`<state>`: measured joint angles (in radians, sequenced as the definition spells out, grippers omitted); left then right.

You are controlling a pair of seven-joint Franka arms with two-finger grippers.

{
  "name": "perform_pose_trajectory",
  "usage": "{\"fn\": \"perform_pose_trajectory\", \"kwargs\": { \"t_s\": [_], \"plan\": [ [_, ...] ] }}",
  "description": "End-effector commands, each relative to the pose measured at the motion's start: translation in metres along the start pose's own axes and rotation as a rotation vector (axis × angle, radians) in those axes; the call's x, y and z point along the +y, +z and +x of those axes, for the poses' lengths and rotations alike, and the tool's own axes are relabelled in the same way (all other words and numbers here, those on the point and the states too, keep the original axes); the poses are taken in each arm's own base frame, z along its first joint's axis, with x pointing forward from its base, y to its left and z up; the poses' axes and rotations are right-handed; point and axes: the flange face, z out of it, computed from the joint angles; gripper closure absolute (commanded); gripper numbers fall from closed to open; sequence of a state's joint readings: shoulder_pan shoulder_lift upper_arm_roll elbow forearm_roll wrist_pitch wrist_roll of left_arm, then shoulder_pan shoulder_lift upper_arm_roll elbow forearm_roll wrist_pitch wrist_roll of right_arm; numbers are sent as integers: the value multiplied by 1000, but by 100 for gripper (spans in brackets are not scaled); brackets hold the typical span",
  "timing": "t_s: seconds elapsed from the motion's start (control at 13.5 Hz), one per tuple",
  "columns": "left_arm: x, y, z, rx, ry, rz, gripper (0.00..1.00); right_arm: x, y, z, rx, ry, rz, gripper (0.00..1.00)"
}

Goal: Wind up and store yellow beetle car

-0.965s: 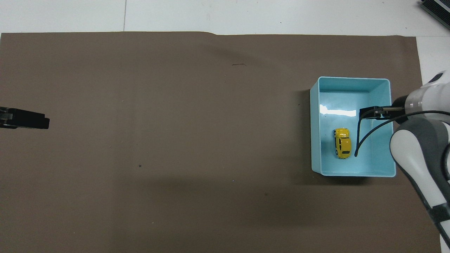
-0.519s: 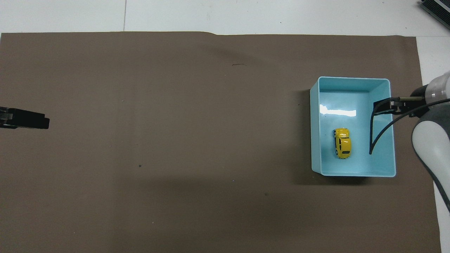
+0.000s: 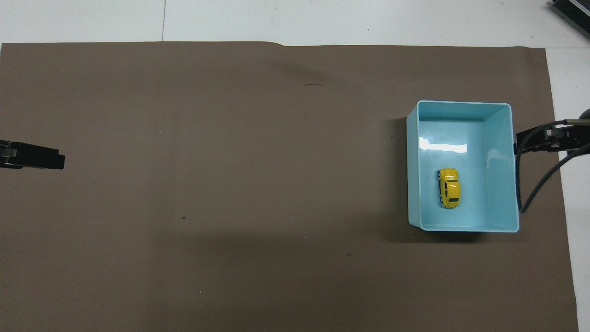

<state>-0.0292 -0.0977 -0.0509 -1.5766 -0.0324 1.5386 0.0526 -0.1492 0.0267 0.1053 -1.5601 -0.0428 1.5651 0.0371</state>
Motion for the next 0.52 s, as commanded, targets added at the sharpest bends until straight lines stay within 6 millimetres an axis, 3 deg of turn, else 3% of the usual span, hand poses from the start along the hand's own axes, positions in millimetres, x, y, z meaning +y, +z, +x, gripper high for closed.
{"fn": "perform_pose_trajectory", "kwargs": {
  "t_s": [0.0,0.45],
  "plan": [
    [-3,-5,-6,-1,-14,-8,0,-9,-9,3,-9,-19,20,0],
    [-3,-4,-6,-2,-14,-8,0,-14,-7,-1,-15,-64,26,0]
  ]
}}
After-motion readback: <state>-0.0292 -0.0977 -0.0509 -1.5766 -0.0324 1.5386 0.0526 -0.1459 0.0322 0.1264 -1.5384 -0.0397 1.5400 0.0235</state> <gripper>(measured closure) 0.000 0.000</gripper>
